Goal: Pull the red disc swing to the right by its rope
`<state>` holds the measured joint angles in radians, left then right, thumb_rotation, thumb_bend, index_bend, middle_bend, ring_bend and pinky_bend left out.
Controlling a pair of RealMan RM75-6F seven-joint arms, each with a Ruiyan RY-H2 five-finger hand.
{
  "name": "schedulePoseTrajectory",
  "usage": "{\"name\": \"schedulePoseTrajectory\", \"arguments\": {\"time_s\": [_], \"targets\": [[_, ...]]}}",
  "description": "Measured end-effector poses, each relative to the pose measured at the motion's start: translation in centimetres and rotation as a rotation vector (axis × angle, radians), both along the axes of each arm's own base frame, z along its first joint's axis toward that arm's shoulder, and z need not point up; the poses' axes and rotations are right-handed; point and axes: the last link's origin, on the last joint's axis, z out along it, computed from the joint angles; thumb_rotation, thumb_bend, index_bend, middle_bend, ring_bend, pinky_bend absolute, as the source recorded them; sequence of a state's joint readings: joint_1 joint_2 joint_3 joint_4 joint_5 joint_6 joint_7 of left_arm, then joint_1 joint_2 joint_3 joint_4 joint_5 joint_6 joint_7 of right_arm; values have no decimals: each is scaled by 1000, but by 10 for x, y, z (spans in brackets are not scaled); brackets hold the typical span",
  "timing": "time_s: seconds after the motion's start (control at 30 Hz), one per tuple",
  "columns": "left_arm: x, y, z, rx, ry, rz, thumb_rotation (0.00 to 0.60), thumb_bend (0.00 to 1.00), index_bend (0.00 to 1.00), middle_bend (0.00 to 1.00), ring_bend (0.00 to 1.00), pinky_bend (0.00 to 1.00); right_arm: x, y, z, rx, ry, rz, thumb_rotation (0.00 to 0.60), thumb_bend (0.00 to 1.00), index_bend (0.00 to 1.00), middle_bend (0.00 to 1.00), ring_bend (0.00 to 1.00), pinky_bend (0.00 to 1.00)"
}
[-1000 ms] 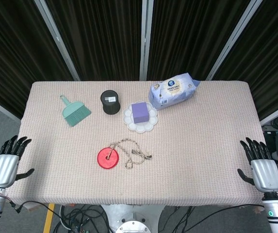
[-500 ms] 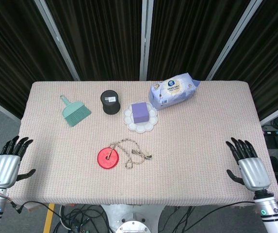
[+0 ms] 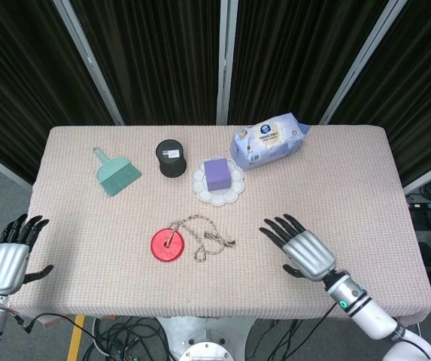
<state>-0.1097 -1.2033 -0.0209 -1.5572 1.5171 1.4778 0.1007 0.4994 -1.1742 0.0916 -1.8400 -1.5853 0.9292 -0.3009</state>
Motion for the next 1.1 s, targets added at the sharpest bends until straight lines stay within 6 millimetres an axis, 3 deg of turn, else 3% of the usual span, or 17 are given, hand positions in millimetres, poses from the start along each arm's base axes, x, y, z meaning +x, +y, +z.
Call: {"name": "schedulePoseTrajectory", "arguments": {"time_s": [0.27,0.47,0.7,1.1], "targets": [[-7,-3,0,-4,-3,21,600,21,154,118,50,134,61,-26,-49,92,27,79,600,169,0,13,0,0],[-13,-4,-1,-3,-11,37,600,21,154,118,50,134,84,-39,-81,113,69,87,600,169,0,18,0,0],[-19,-6,0,2,-17,51,600,21,154,118,50,134,86,-44,-108,109,126,62,600,170,0,23,0,0],[-22,-6,-2,2,-20,54,600,21,154,118,50,134,73,-49,-123,106,171,2,600,176,0,42,0,0]]}}
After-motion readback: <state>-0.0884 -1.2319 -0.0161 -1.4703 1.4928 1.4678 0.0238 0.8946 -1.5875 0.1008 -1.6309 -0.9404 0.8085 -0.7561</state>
